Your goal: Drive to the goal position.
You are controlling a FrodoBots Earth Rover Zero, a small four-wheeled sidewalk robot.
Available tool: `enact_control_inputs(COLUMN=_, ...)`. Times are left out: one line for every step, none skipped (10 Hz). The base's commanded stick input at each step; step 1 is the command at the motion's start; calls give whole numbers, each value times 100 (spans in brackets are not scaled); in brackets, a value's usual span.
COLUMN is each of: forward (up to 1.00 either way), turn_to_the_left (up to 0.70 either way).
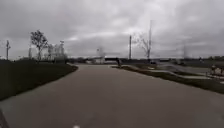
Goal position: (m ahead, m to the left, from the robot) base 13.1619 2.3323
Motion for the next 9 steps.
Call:
enact_control_inputs(forward=100, turn_to_the_left=2)
enact_control_inputs(forward=100, turn_to_the_left=0)
enact_control_inputs(forward=100, turn_to_the_left=0)
enact_control_inputs(forward=100, turn_to_the_left=0)
enact_control_inputs(forward=100, turn_to_the_left=0)
enact_control_inputs(forward=100, turn_to_the_left=0)
enact_control_inputs(forward=100, turn_to_the_left=0)
enact_control_inputs(forward=100, turn_to_the_left=0)
enact_control_inputs(forward=100, turn_to_the_left=0)
